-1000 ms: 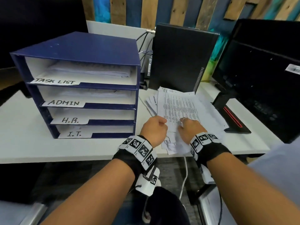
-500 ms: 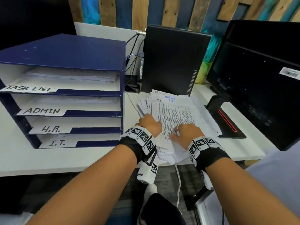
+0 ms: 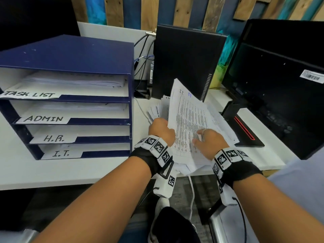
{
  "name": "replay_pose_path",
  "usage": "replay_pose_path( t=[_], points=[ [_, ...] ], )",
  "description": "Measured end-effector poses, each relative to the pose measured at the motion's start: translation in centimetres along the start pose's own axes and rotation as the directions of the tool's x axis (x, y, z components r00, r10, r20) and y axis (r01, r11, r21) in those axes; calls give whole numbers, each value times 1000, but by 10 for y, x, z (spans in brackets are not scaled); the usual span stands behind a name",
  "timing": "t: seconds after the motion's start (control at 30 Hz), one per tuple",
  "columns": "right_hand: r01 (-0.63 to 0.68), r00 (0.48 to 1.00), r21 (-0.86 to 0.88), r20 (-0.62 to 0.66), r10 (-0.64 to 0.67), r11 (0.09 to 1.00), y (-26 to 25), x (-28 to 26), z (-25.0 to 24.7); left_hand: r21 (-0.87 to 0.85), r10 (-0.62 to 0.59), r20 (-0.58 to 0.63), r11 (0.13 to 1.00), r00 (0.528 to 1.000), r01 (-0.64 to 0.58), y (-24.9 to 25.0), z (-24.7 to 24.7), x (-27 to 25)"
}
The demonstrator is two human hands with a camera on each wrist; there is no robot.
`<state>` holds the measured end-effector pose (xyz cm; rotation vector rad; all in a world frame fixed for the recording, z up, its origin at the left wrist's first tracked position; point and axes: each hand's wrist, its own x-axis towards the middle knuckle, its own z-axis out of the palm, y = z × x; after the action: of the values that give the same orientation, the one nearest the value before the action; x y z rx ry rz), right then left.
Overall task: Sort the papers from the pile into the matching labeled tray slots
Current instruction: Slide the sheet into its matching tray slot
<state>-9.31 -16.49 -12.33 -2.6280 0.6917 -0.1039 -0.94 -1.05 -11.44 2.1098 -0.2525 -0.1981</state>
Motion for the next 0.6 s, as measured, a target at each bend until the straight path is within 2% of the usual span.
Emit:
replay_pose_path(
  t=[0.1,0.2,0.37,0.47,0.6],
  points=[
    [-133,987,20,-92,135,991,10,5,-7,-114,-53,3,992,999,53,-7,-15,-14],
    [-239,969,-29,-63,237,970,15,10,-9,-230,-138,68,962,988,150,-23,-22,-27],
    [-248,967,-195,6,254,949,9,10,-7,-214,-218,140,946,966,244,-48,-14,-33],
    [-261,958,-218,58,280,940,7,7,-8,-153,-212,119,961,970,229,-54,-15,-29],
    [-283,950,-202,74,303,937,10,0,-12,-207,-217,150,947,964,246,-58,-21,-28]
  ],
)
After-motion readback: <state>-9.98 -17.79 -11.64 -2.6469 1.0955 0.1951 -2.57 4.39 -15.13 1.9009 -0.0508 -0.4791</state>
